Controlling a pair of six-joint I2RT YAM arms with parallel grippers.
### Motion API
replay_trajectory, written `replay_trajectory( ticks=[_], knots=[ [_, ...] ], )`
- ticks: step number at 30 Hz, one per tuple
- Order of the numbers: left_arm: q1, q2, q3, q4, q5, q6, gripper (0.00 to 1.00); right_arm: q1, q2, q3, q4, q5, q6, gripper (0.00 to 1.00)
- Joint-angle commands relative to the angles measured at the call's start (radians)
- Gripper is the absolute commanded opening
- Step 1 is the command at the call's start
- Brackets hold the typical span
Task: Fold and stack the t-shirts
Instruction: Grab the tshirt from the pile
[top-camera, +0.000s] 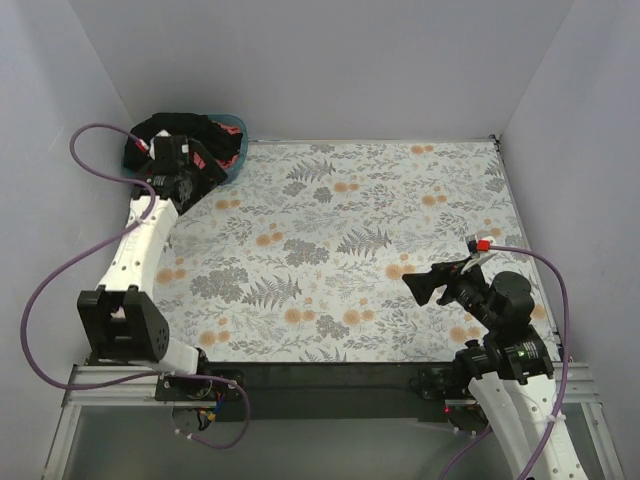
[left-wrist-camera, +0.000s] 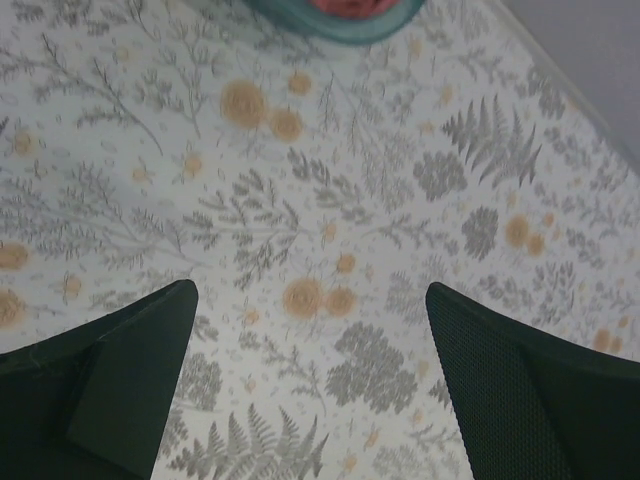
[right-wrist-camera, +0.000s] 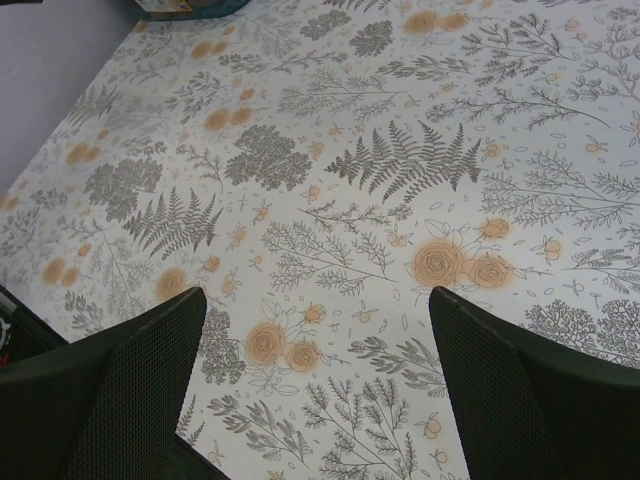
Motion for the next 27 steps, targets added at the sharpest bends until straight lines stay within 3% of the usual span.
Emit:
replay_trajectory(
  ticks=[1, 8, 15, 20, 21, 24, 27],
  knots=[
    [0.092, 0.135, 0.174, 0.091, -0.084, -0.033, 0.98, 0.003, -0.016, -0.008, 0.073, -0.053, -0.012, 0.98],
    [0.177, 0.445, 0.467, 0.174, -0.159, -0.08, 0.95, 0.004, -0.025, -0.052, 0.081, -0.138, 0.021, 0.98],
    [0.227, 0.672, 0.672, 0.278, -0.185, -0.08, 0.85, 0.003, -0.011, -0.061, 0.084, -0.138, 0.027, 0.99],
    [0.241, 0.801, 0.736, 0.338, -0.193, -0.074, 0.76, 0.005, 0.018, -0.057, 0.085, -0.147, 0.027, 0.98],
    [0.243, 0.811, 0.736, 0.352, -0.187, -0.076, 0.66, 0.003, 0.024, -0.055, 0.084, -0.15, 0.027, 0.98],
    [0.246, 0.838, 0.743, 0.407, -0.135, -0.07, 0.51, 0.004, 0.043, -0.049, 0.082, -0.164, 0.027, 0.98],
    [0.246, 0.849, 0.756, 0.449, -0.073, -0.057, 0.21, 0.003, 0.046, -0.049, 0.082, -0.162, 0.027, 0.99]
  ],
)
